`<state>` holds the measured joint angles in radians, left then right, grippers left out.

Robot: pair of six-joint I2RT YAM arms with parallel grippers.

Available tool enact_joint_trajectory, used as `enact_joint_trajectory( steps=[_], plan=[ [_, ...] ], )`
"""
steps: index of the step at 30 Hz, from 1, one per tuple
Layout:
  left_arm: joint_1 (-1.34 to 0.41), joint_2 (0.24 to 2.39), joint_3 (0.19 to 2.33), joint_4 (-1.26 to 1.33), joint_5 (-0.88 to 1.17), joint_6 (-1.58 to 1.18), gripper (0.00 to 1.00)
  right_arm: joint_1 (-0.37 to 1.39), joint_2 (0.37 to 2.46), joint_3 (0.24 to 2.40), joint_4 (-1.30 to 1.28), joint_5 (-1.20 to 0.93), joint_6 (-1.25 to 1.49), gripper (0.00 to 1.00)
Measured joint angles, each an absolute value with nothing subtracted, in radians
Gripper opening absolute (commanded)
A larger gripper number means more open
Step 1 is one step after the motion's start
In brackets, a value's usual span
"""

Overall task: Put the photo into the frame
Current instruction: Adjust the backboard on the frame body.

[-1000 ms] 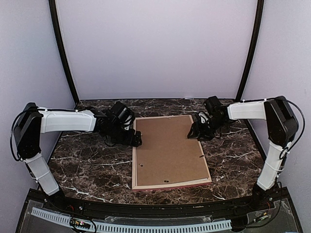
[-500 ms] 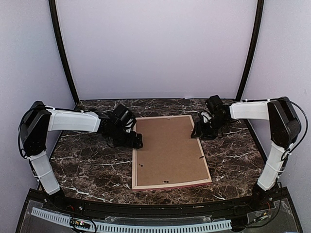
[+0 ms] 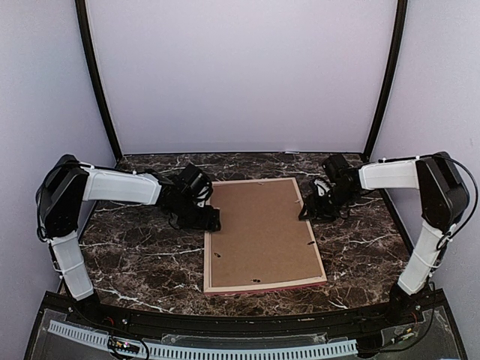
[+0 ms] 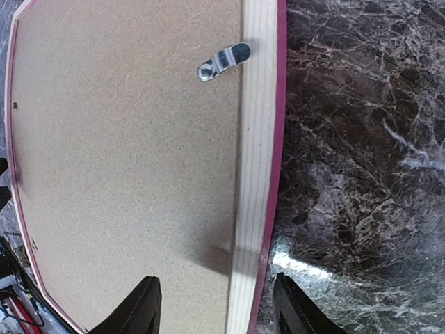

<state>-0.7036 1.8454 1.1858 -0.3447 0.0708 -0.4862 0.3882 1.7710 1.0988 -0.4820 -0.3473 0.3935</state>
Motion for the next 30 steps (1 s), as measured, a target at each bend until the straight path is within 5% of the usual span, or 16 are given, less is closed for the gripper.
enact_joint_trajectory(
  steps=[30],
  plan=[
    [-0.702, 1.880, 1.196, -0.345, 0.072, -0.491, 0.79, 0.415, 1.757, 1.087, -0.469, -0.367, 0.379, 0.50]
  ],
)
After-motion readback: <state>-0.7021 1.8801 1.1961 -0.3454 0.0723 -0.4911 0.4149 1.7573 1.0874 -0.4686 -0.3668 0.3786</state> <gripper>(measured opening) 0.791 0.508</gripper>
